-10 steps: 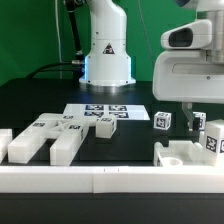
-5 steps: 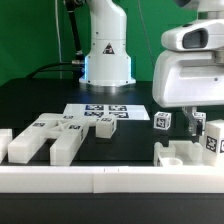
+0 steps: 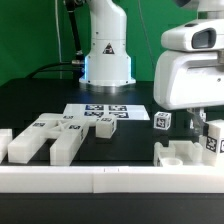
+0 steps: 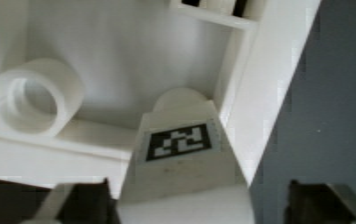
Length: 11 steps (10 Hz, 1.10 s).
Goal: Assemble chair
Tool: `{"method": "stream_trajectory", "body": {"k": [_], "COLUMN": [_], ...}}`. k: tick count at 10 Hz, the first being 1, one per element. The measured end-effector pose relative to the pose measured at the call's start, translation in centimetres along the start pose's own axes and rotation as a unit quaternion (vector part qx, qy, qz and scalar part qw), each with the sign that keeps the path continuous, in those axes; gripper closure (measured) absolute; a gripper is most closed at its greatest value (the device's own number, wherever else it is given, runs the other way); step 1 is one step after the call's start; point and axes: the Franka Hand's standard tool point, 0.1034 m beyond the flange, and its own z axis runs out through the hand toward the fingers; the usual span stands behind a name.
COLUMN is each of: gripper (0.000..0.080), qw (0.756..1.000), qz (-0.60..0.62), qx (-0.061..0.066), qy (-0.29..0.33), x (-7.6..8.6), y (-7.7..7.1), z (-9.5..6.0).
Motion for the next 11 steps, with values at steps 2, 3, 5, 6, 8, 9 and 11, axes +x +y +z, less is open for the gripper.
{"method": "stream_trajectory", "body": {"k": [2, 3, 5, 6, 8, 9, 11], "gripper": [0.051, 0.0509, 0.0509, 0.0509, 0.0509, 0.0509, 0.0509], "qw": [1.0, 1.0, 0.998, 0.992, 0.974, 0.963, 0.933], "qz": [0.014, 0.014, 0.066, 0.125, 0.228, 0.27, 0.36], "qx": [0.0, 0.0, 0.001, 0.004, 0.006, 0.006, 0.008], "qy": [0.0, 0.0, 0.0, 0.0, -0.001, -0.001, 0.004], "x": [-0.01, -0.01, -0.03, -0.04, -0.06, -0.07, 0.05], "y": [0.12, 0.12, 0.1, 0.11, 0.26, 0.34, 0.46], "z": [0.0, 0.0, 0.01, 0.03, 0.03, 0.03, 0.02]}}
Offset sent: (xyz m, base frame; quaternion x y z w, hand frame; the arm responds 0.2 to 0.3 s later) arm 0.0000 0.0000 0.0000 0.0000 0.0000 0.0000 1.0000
